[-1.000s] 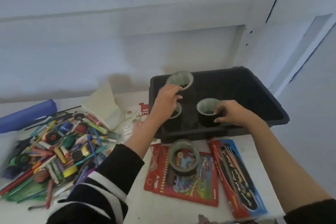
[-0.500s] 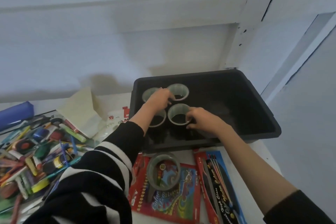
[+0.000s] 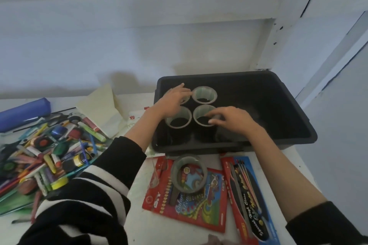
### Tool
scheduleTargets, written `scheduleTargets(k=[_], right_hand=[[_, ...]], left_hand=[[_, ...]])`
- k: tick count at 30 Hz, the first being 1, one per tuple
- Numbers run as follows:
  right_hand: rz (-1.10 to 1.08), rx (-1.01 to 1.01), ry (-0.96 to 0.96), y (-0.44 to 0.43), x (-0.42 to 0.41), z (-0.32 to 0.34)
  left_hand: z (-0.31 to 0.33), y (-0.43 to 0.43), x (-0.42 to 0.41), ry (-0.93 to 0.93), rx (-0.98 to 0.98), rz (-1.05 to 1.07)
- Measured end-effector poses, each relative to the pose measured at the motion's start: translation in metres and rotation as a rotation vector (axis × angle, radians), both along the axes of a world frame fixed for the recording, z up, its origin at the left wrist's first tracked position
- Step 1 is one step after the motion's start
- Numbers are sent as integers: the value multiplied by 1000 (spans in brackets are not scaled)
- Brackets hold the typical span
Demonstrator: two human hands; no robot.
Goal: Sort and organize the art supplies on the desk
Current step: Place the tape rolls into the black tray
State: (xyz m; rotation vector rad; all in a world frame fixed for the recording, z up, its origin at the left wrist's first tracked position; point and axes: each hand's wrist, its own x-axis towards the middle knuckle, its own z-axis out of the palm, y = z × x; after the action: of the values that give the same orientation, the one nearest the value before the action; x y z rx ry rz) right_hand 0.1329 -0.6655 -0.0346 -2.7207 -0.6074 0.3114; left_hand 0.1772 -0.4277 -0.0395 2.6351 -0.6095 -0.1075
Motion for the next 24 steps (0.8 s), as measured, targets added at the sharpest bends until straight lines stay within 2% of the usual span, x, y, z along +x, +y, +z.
scheduleTargets(k=[3,6,9,13,19,22,24], right_hand=[[-120,-9,-195,10,-19,17],[-251,107,-397,27,-52,27],[-310,224,-457,47,-92,23],[-414,229,-536,80,-147,1],[-491,188,-490,105,-217,-31],[-548,150,-290,112,-236,-38],[-556,169,-188,115,-244,-41]], left_hand=[[20,16,-42,-57,-122,90],[32,41,-96,-108,-202,144],[27,77,-142,-144,-262,215],[6,133,-198,-173,-372,314],[-30,184,-288,-227,-352,318],[-51,194,-322,-178,-344,274],[-63,198,-340,-162,-269,232]])
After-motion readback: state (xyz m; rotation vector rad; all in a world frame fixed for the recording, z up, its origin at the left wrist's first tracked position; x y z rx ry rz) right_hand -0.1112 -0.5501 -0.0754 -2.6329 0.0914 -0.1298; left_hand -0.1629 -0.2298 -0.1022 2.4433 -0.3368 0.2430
